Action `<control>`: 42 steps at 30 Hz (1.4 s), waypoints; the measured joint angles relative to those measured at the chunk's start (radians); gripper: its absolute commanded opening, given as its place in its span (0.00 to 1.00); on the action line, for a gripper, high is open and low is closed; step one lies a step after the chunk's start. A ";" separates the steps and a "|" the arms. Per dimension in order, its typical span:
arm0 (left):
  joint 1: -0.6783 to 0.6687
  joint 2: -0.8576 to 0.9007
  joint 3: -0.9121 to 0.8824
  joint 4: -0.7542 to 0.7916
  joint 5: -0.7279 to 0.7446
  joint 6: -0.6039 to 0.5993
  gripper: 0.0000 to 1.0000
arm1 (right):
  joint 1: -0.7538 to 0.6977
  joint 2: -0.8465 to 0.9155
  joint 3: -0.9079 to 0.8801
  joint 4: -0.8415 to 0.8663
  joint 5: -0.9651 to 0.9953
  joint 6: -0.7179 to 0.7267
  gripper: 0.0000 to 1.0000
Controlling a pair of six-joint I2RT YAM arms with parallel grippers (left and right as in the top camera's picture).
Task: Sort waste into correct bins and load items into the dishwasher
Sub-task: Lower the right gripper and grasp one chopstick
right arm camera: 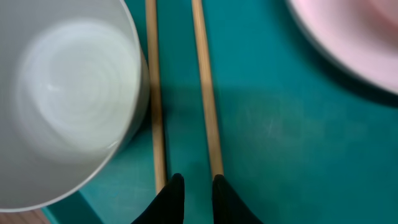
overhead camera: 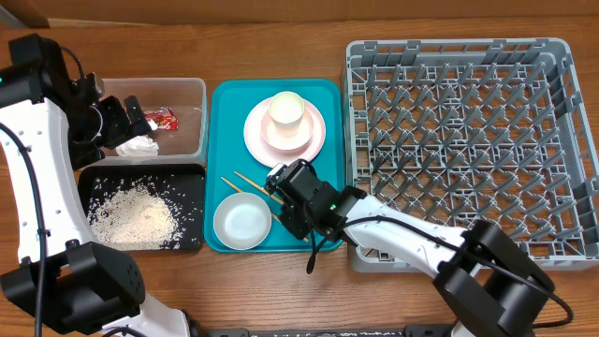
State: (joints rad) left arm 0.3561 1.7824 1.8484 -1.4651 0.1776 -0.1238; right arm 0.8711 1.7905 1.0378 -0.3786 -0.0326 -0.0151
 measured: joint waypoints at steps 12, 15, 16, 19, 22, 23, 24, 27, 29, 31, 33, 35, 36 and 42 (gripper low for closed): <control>0.000 0.000 0.000 0.000 -0.003 0.000 1.00 | 0.000 0.010 0.000 0.003 0.011 -0.012 0.19; 0.000 0.000 0.000 0.000 -0.003 0.000 1.00 | 0.000 0.010 0.000 0.004 0.012 -0.012 0.20; 0.000 0.000 0.000 0.000 -0.003 0.000 1.00 | 0.000 0.010 0.000 0.004 0.011 -0.012 0.20; 0.000 0.000 0.000 0.001 -0.003 0.000 1.00 | 0.000 0.010 0.000 0.004 0.011 -0.012 0.20; 0.000 0.000 0.000 0.002 -0.003 0.000 1.00 | 0.000 0.010 0.000 0.004 0.011 -0.011 0.20; 0.000 0.000 0.000 0.002 -0.003 0.000 1.00 | 0.000 0.010 0.000 0.004 0.012 -0.012 0.22; 0.000 0.000 0.000 0.002 -0.003 0.000 1.00 | 0.000 0.012 0.000 0.004 0.011 -0.011 0.23; 0.000 0.000 0.000 0.003 -0.003 0.000 1.00 | 0.000 0.024 0.000 0.011 0.012 -0.014 0.23; 0.000 0.000 0.000 0.002 -0.003 0.000 1.00 | 0.000 0.036 0.000 0.017 0.012 -0.015 0.23; 0.000 0.000 0.000 0.003 -0.003 0.000 1.00 | 0.000 0.050 0.000 0.023 0.012 -0.015 0.23; 0.000 0.000 0.000 0.003 -0.003 0.000 1.00 | 0.000 0.064 0.000 0.025 0.013 -0.015 0.23; 0.000 0.000 0.000 0.003 -0.003 0.000 1.00 | 0.000 0.072 0.000 0.026 0.013 -0.014 0.23; 0.000 0.000 0.000 0.003 -0.003 0.000 1.00 | 0.000 0.072 0.000 0.027 0.013 -0.015 0.23; 0.000 0.000 0.000 0.003 -0.003 0.000 1.00 | 0.000 0.072 0.000 0.027 0.013 -0.015 0.23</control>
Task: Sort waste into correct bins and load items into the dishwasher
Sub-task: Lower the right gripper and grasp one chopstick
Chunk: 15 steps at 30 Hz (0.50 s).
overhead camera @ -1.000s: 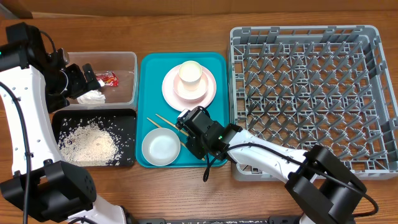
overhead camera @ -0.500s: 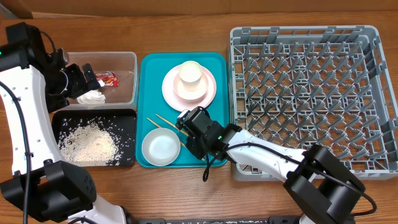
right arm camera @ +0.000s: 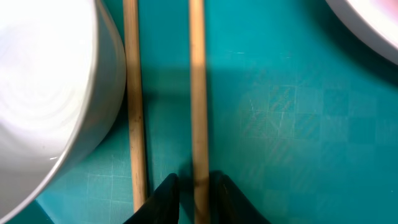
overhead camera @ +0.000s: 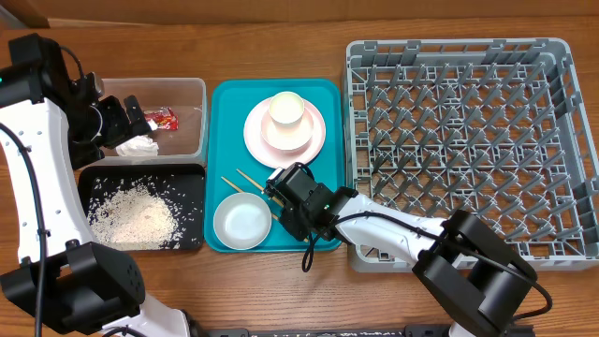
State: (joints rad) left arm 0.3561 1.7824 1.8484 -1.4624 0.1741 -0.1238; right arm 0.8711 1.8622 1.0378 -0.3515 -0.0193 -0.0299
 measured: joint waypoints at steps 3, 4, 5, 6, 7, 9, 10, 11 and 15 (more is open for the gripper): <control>0.000 0.000 0.000 0.000 0.000 0.000 1.00 | 0.000 0.000 0.000 0.000 0.003 0.000 0.23; 0.000 0.000 0.000 0.000 0.000 0.000 1.00 | 0.000 0.000 0.000 0.000 0.006 0.000 0.23; 0.000 0.000 0.000 0.000 0.000 0.000 1.00 | 0.000 0.000 0.000 0.000 0.010 0.000 0.23; 0.000 0.000 0.000 0.000 0.000 0.000 1.00 | 0.000 0.000 0.000 -0.001 0.012 0.000 0.23; 0.000 0.000 0.000 0.000 0.000 0.000 1.00 | 0.000 0.000 0.000 -0.001 0.015 0.000 0.23; 0.000 0.000 0.000 0.000 0.000 0.000 1.00 | 0.000 0.000 0.000 -0.001 0.020 0.000 0.23; 0.000 0.000 0.000 0.000 0.000 0.000 1.00 | 0.000 0.000 0.000 -0.001 0.021 0.000 0.23; 0.000 0.000 0.000 0.000 0.000 0.000 1.00 | 0.000 0.000 0.000 -0.002 0.024 0.000 0.23; 0.000 0.000 0.000 0.000 0.000 0.000 1.00 | 0.000 0.000 0.000 -0.002 0.035 0.000 0.23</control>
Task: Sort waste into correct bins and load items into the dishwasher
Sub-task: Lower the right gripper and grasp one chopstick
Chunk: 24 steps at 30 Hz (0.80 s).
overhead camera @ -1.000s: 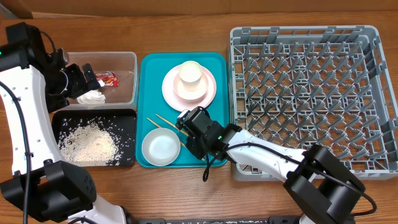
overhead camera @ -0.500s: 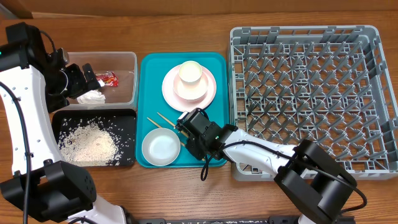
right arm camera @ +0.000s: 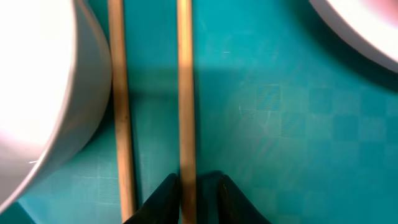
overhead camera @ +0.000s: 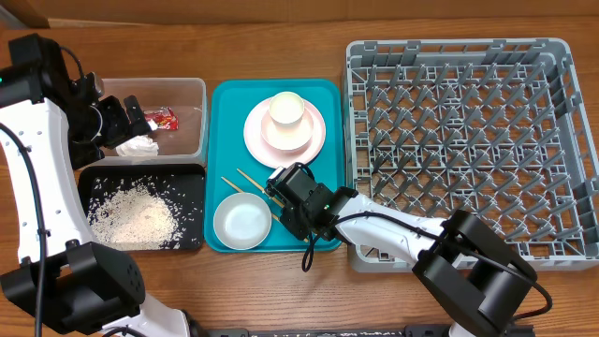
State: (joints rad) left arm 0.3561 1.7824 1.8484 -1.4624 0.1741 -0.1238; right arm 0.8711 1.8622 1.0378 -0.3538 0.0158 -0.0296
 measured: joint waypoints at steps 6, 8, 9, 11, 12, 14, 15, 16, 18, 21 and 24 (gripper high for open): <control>0.000 0.000 0.000 0.000 0.000 0.000 1.00 | 0.000 0.000 0.000 0.000 0.016 -0.001 0.22; 0.000 0.000 0.000 0.000 0.000 0.000 1.00 | 0.000 0.000 0.000 0.000 0.022 -0.001 0.22; 0.000 0.000 0.000 0.000 0.000 0.000 1.00 | 0.000 0.000 0.000 -0.001 0.025 0.000 0.22; 0.000 0.000 0.000 0.000 0.000 0.000 1.00 | 0.000 0.000 0.000 -0.001 0.028 -0.001 0.22; 0.000 0.000 0.000 0.000 0.000 0.000 1.00 | 0.000 0.000 0.000 -0.001 0.029 0.000 0.19; 0.000 0.000 0.000 0.000 0.000 0.000 1.00 | 0.000 0.000 0.000 -0.002 0.033 0.000 0.19; 0.000 0.000 0.000 0.000 0.000 0.000 1.00 | 0.000 0.000 0.000 -0.002 0.035 -0.001 0.18; 0.000 0.000 0.000 0.000 0.000 0.000 1.00 | 0.000 0.000 0.000 -0.002 0.036 -0.001 0.18; 0.000 0.000 0.000 0.000 0.000 0.000 1.00 | 0.000 0.000 0.000 -0.003 0.037 -0.001 0.16; 0.000 0.000 0.000 0.000 0.000 0.000 1.00 | 0.000 0.000 0.000 -0.005 0.037 -0.001 0.11; 0.000 0.000 0.000 0.000 0.000 0.000 1.00 | 0.000 0.000 0.000 -0.005 0.038 -0.001 0.04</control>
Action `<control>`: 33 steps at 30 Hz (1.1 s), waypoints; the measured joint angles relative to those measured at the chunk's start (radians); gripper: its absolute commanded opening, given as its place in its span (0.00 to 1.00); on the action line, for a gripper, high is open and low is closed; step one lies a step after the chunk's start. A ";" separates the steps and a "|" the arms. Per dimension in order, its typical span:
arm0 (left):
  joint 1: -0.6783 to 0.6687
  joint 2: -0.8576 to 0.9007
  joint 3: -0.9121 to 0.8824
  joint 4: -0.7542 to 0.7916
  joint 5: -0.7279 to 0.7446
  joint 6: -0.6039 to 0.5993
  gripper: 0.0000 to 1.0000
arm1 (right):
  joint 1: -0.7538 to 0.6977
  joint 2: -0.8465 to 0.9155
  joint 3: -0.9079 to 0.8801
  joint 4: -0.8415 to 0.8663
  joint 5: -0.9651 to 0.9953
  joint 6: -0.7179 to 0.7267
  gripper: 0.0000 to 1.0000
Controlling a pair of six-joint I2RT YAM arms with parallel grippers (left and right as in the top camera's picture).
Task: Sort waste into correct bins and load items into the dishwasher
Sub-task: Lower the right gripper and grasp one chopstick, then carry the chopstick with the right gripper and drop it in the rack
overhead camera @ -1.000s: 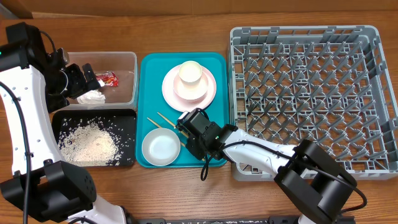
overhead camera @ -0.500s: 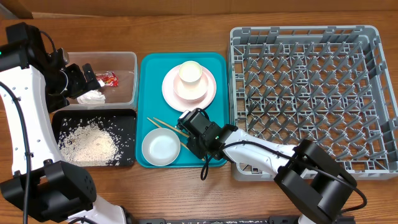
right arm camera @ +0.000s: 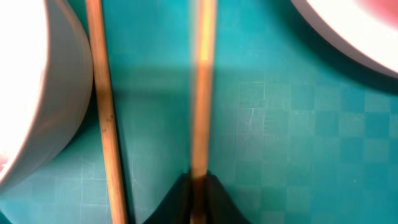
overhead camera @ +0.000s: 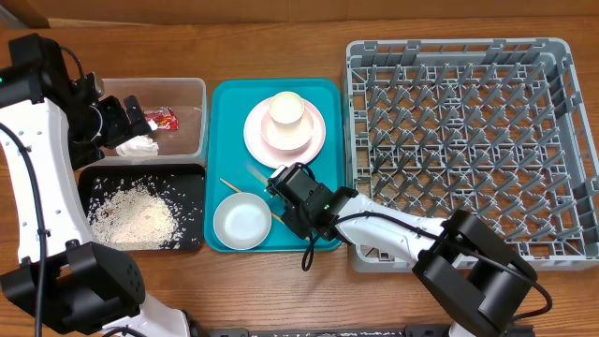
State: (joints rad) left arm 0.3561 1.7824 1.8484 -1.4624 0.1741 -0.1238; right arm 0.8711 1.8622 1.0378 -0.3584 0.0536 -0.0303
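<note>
On the teal tray my right gripper is shut on one wooden chopstick, which looks blurred and slightly raised. The second chopstick lies on the tray beside the white bowl. In the overhead view the right gripper sits between the bowl and the pink plate with its cream cup. My left gripper is over the clear bin, above white crumpled waste; its jaws are not visible.
The grey dishwasher rack fills the right side. A black tray holding rice lies left of the teal tray. A red wrapper is in the clear bin.
My right gripper has shut on the right-hand chopstick, which now sits apart from the other and looks lifted off the tray. The left arm has not moved.
My right gripper was open low over the tray with both chopsticks lying parallel beside the bowl. It came closer, with its fingers either side of the right-hand chopstick. Now it is shut on that chopstick. The left arm stayed over the clear bin throughout.
</note>
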 measured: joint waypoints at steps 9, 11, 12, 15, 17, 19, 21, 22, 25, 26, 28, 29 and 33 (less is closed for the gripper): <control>0.000 0.000 0.000 0.000 0.000 0.000 1.00 | 0.000 0.000 0.007 -0.010 0.003 0.000 0.04; 0.000 0.000 0.000 0.000 0.000 0.000 1.00 | 0.000 -0.001 0.017 -0.040 0.002 0.000 0.04; 0.000 0.000 0.000 0.000 0.000 0.000 1.00 | 0.000 -0.003 0.023 -0.053 0.002 0.000 0.04; 0.000 0.000 0.000 0.000 0.000 0.000 1.00 | 0.000 -0.028 0.031 -0.061 0.003 0.000 0.04; 0.000 0.000 0.000 0.000 0.000 0.000 1.00 | 0.000 -0.063 0.033 -0.063 0.002 0.000 0.04; 0.000 0.000 0.000 0.000 0.000 0.000 1.00 | 0.000 -0.116 0.039 -0.069 0.002 0.000 0.04; 0.000 0.000 0.000 0.000 0.000 0.000 1.00 | 0.000 -0.181 0.042 -0.084 0.002 0.000 0.04; 0.000 0.000 0.000 0.000 0.000 0.000 1.00 | 0.000 -0.212 0.042 -0.092 0.002 0.001 0.04; 0.000 0.000 0.000 0.000 0.000 0.000 1.00 | -0.001 -0.297 0.044 -0.119 0.003 0.005 0.04; 0.000 0.000 0.000 0.000 0.000 0.000 1.00 | -0.003 -0.321 0.045 -0.127 0.006 0.013 0.04; 0.000 0.000 0.000 0.000 0.000 0.000 1.00 | -0.014 -0.362 0.047 -0.143 0.018 0.043 0.04; 0.000 0.000 0.000 0.000 0.000 0.000 1.00 | -0.026 -0.379 0.047 -0.151 0.027 0.061 0.04; 0.000 0.000 0.000 0.000 0.000 0.000 1.00 | -0.110 -0.412 0.047 -0.177 0.058 0.124 0.04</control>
State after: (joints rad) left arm 0.3561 1.7824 1.8484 -1.4624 0.1741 -0.1238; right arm 0.7612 1.4498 1.0851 -0.5354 0.1112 0.0937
